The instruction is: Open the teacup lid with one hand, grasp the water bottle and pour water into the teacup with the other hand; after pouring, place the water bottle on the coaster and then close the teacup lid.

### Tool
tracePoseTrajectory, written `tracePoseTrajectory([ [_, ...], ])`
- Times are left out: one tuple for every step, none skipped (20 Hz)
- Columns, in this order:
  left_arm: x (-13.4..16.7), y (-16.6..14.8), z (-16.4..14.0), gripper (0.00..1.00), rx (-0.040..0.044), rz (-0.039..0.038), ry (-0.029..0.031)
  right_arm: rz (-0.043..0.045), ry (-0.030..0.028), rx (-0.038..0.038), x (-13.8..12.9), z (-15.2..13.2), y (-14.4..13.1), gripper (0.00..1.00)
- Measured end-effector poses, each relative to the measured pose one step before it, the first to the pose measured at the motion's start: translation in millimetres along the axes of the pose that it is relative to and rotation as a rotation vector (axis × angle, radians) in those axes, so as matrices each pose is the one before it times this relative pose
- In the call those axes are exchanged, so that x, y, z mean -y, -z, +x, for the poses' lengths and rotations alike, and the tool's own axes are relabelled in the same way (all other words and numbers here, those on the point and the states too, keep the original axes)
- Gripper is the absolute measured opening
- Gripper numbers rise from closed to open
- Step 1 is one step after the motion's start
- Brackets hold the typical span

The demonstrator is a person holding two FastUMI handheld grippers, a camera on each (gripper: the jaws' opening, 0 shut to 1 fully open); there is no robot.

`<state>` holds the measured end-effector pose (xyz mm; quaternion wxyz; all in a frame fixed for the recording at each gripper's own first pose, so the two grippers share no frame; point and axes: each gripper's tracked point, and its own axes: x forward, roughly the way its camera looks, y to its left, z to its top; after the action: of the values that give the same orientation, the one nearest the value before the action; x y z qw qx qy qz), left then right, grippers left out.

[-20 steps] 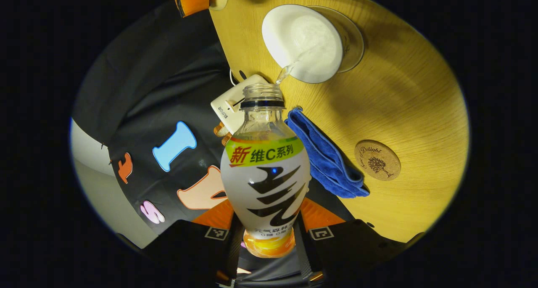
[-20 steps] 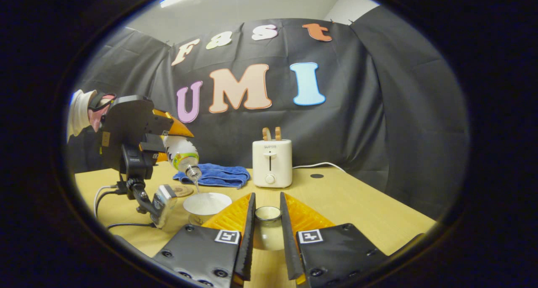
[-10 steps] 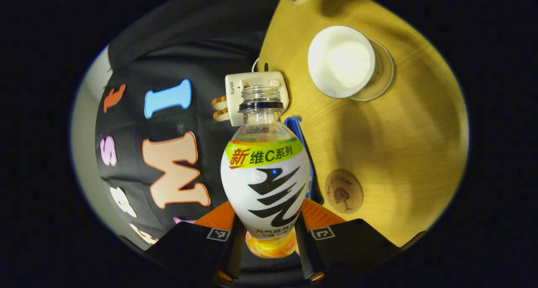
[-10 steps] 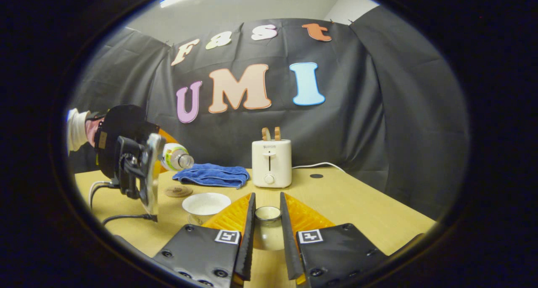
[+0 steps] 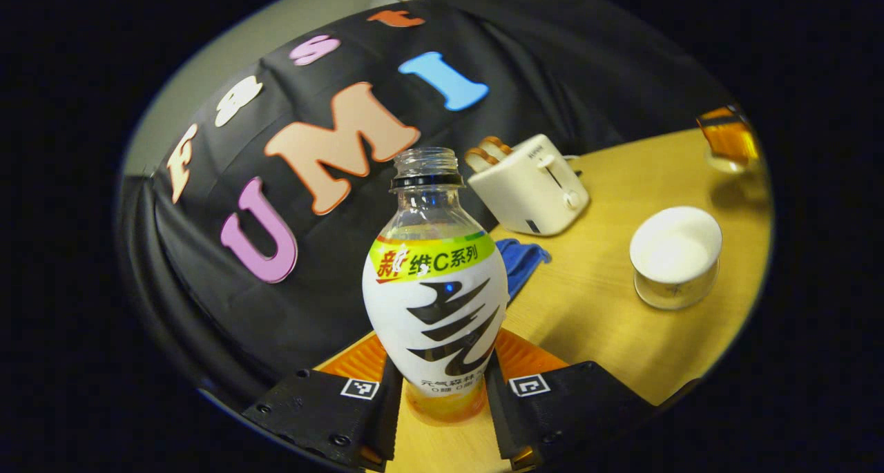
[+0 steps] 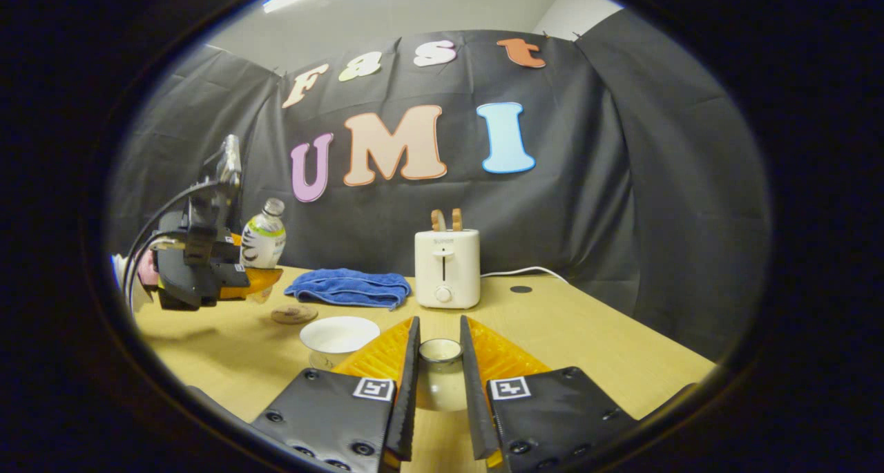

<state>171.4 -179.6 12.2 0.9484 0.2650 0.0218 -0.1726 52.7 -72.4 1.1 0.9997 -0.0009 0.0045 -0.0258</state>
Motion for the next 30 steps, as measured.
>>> tracePoseTrajectory([
  [-6.44, -4.73, 2.24, 0.53, 0.02341, -0.08550, -0.01048, 0.00029, -0.00003, 0.00114, -0.11, 0.30, -0.94, 0.36],
  [0.45, -4.46, 2.54, 0.53, 0.02260, -0.09113, 0.00367, -0.00027, -0.00004, -0.00031, -0.05, -0.05, 0.69, 0.36],
  [3.37, -3.75, 3.55, 0.53, 0.02203, -0.09014, 0.01183, 0.00015, -0.00005, -0.00004, -0.02, 0.12, 0.10, 0.36],
  [0.60, -0.93, 1.29, 0.53, 0.01544, -0.08230, 0.00963, -0.00028, -0.00007, 0.00038, 0.18, 0.04, -0.20, 0.36],
  [4.58, 2.23, -1.18, 0.53, 0.01428, -0.07747, 0.00318, -0.00003, 0.00003, 0.00001, 0.23, -0.12, -0.46, 0.36],
  [1.79, 0.21, 1.51, 0.52, 0.01390, -0.06326, 0.00137, 0.00020, -0.00001, 0.00037, -0.17, -0.48, 0.69, 0.36],
  [0.82, -1.44, 1.37, 0.53, 0.01473, -0.04614, -0.00144, -0.00023, 0.00011, -0.00043, -0.02, 0.05, -0.20, 0.36],
  [-0.30, 1.94, 1.74, 0.53, 0.00543, -0.03008, -0.00857, 0.00011, 0.00006, 0.00042, -0.31, 0.40, -0.04, 0.36],
  [-2.19, 1.34, 1.25, 0.53, 0.00534, -0.01245, -0.01335, -0.00028, 0.00004, -0.00078, 0.05, -0.23, -0.41, 0.36],
  [-3.08, 4.86, 2.10, 0.51, -0.00471, -0.00685, -0.00889, -0.00005, -0.00015, -0.00010, -0.14, -0.12, 0.22, 0.36],
  [-3.33, 3.89, 1.26, 0.53, -0.00909, -0.00421, -0.00474, 0.00012, 0.00004, -0.00012, 0.01, -0.02, -0.24, 0.36],
  [-3.41, 1.78, 7.98, 0.53, -0.00432, 0.00112, -0.00847, -0.00042, -0.00028, -0.00021, 0.06, 0.01, 0.41, 0.36],
  [-0.46, 1.96, 4.57, 0.53, -0.00465, 0.00142, -0.00223, 0.00009, -0.00010, 0.00014, 0.17, -0.06, -0.29, 0.36],
  [0.30, -0.13, 4.19, 0.53, -0.00241, 0.00085, -0.00105, -0.00016, -0.00019, 0.00003, -0.28, -0.23, -0.40, 0.36],
  [0.18, 1.87, 2.34, 0.53, -0.00435, 0.00356, 0.00046, -0.00014, 0.00004, -0.00010, -0.01, 0.40, -0.11, 0.36],
  [-0.46, 4.39, 1.20, 0.53, -0.00613, 0.00682, -0.00273, 0.00001, 0.00006, 0.00068, 0.05, 0.47, 0.52, 0.36],
  [-1.88, 2.21, 1.16, 0.53, -0.00677, 0.00817, -0.00406, -0.00013, 0.00002, -0.00005, -0.02, -0.26, 0.01, 0.36],
  [-2.12, 3.95, 0.47, 0.53, -0.00855, 0.00857, -0.00731, 0.00012, -0.00010, 0.00014, 0.11, -0.19, 0.28, 0.36],
  [-1.21, 3.54, 0.50, 0.54, -0.00921, 0.00698, -0.00421, -0.00018, -0.00009, -0.00009, 0.03, 0.00, -0.27, 0.36],
  [-1.20, 3.05, 0.32, 0.54, -0.00742, 0.00188, -0.00394, 0.00015, 0.00007, -0.00029, 0.07, 0.12, 0.18, 0.36],
  [-1.36, -0.52, -0.56, 0.54, 0.00019, -0.00079, -0.00186, -0.00035, -0.00003, 0.00058, -0.29, -0.09, -0.28, 0.36],
  [0.36, -0.40, 1.00, 0.54, 0.00710, -0.00398, -0.00057, 0.00027, 0.00004, -0.00009, 0.42, 0.58, 0.51, 0.36],
  [-0.44, 1.21, 0.94, 0.55, 0.00122, -0.00184, -0.00037, 0.00024, 0.00080, -0.00005, -0.01, 0.08, -0.08, 0.36],
  [-0.71, 0.18, -1.46, 0.55, -0.00141, -0.00139, -0.00012, -0.00051, 0.00212, 0.00041, -0.15, -0.42, 0.05, 0.36],
  [0.84, 0.05, 0.56, 0.57, 0.00369, -0.00469, 0.00134, 0.00050, 0.00042, -0.00023, 0.54, -0.26, -1.06, 0.36],
  [0.46, 1.42, 0.78, 0.58, -0.00200, 0.00174, -0.00216, -0.00019, 0.00077, 0.00018, -0.14, 0.46, 0.64, 0.36],
  [-0.51, -1.36, -1.68, 0.61, 0.00058, -0.00008, -0.00013, -0.00024, 0.00167, -0.00004, 0.00, -0.31, -0.19, 0.36],
  [0.24, -0.20, -0.26, 0.63, 0.00109, -0.00104, 0.00088, 0.00076, 0.00218, 0.00005, 0.81, 0.16, -0.06, 0.36],
  [0.65, 0.13, 1.05, 0.66, -0.00076, -0.00008, 0.00233, -0.00052, 0.00048, -0.00005, 0.48, -0.20, -0.12, 0.36],
  [-0.16, 1.19, 0.32, 0.67, 0.00041, -0.00021, -0.00100, 0.00040, 0.00012, -0.00026, -0.37, 0.37, 0.09, 0.36],
])
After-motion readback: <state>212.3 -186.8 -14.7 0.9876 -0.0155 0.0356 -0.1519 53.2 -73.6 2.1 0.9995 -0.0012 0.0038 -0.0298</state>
